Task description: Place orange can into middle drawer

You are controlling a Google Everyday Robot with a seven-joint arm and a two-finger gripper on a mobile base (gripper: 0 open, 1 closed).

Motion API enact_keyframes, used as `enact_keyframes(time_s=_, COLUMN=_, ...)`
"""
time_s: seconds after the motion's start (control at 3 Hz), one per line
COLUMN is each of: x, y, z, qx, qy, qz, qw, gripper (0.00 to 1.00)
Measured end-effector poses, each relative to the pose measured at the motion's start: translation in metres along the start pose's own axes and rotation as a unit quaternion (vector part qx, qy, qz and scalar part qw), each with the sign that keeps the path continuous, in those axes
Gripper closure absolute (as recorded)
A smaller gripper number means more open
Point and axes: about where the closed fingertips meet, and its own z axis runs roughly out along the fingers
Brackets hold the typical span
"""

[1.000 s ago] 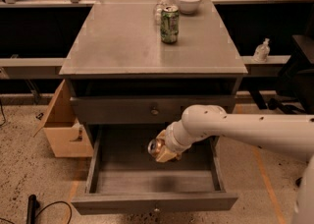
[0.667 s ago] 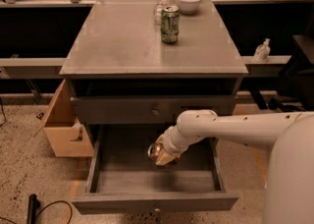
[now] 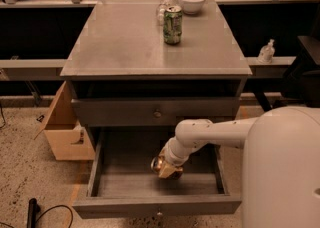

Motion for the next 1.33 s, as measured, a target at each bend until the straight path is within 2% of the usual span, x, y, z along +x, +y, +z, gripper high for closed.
enact_keyframes(time_s=0.33, x=0.001, y=0.006, z=0.018, qx=-0.025, qy=0.005, qz=-0.005, qw=0.9997, gripper=0.35)
enact_keyframes(time_s=0.67, x=0.002, y=0.011, z=0.026, qx=-0.038, qy=0.011, qz=0.001, qw=0.9992, gripper=0.13)
enact_keyframes(time_s=1.0, x=0.006, y=0.020, z=0.020, qx=-0.033, qy=0.004, qz=0.018, qw=0.9993, gripper=0.02)
enact_keyframes(time_s=1.33, x=0.006, y=0.033, z=-0.002, qx=-0.008, qy=-0.022, qz=0.027, qw=0.9994, gripper=0.20)
